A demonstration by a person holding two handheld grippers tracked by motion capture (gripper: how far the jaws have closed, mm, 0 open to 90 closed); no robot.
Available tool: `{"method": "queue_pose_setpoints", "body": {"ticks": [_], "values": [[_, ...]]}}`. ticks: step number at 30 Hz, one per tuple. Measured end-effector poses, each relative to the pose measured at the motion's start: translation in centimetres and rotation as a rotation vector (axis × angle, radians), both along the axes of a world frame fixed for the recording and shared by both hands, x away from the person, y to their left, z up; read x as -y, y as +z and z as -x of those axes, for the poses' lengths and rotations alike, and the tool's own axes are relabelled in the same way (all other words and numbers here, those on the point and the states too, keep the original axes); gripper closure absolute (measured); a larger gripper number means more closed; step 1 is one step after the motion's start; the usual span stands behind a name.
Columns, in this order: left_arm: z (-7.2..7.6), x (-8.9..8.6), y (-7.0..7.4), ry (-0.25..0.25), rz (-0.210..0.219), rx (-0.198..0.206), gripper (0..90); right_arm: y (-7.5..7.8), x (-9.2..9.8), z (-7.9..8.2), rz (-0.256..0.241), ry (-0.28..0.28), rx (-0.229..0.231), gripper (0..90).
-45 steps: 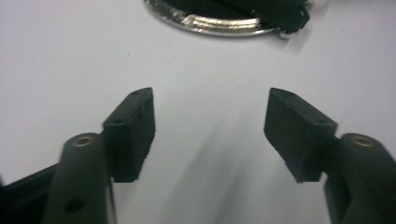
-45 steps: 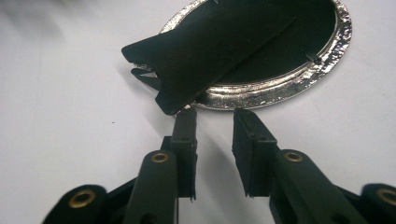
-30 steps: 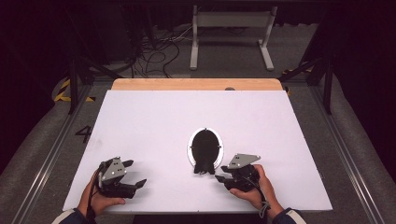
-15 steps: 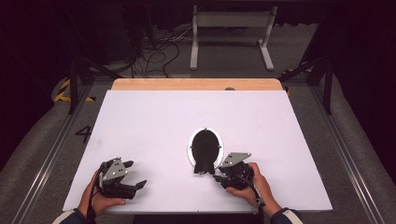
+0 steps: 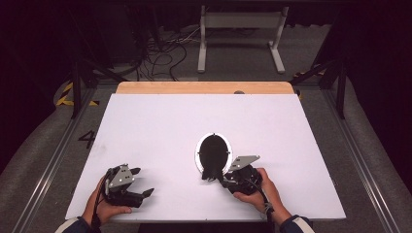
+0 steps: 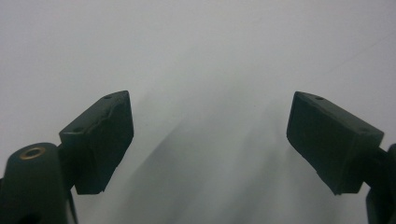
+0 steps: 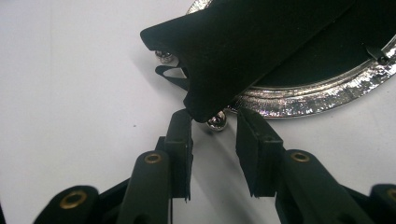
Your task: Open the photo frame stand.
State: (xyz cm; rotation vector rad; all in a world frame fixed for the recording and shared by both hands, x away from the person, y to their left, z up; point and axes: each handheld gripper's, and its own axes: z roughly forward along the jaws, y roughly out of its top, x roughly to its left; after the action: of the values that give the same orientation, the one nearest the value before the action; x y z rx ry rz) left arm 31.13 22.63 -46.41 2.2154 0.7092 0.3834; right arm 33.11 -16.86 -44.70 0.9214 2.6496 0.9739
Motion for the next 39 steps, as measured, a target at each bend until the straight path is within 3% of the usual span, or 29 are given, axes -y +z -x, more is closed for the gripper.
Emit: {"method": "queue_pose_setpoints", "body": {"ticks": [7,13,20,26,34,39], "values": [[-0.2,0.2,0.0,-0.007,-0.002,-0.003,15.4,-0.2,0.1,-0.2,-0.045,-0.012,-0.017,68.2],[-0.3,0.7,-0.1,-0.015,-0.002,-0.011,15.2,-0.3,0.6,-0.5,-0.129,-0.034,-0.056,64.9],[-0.3,0.8,-0.1,-0.019,-0.005,-0.009,15.0,-0.4,0.6,-0.8,-0.184,-0.034,-0.096,55.7],[-0.4,0.9,-0.1,-0.022,-0.012,-0.008,14.2,-0.7,0.5,-1.2,-0.266,-0.036,-0.17,41.1],[-0.4,1.1,-0.2,-0.027,-0.019,-0.014,12.6,-0.6,0.7,-1.6,-0.342,-0.019,-0.206,27.5],[-0.6,1.5,-0.3,-0.032,-0.025,-0.016,12.5,-0.6,0.7,-1.8,-0.366,-0.022,-0.232,24.4]]}}
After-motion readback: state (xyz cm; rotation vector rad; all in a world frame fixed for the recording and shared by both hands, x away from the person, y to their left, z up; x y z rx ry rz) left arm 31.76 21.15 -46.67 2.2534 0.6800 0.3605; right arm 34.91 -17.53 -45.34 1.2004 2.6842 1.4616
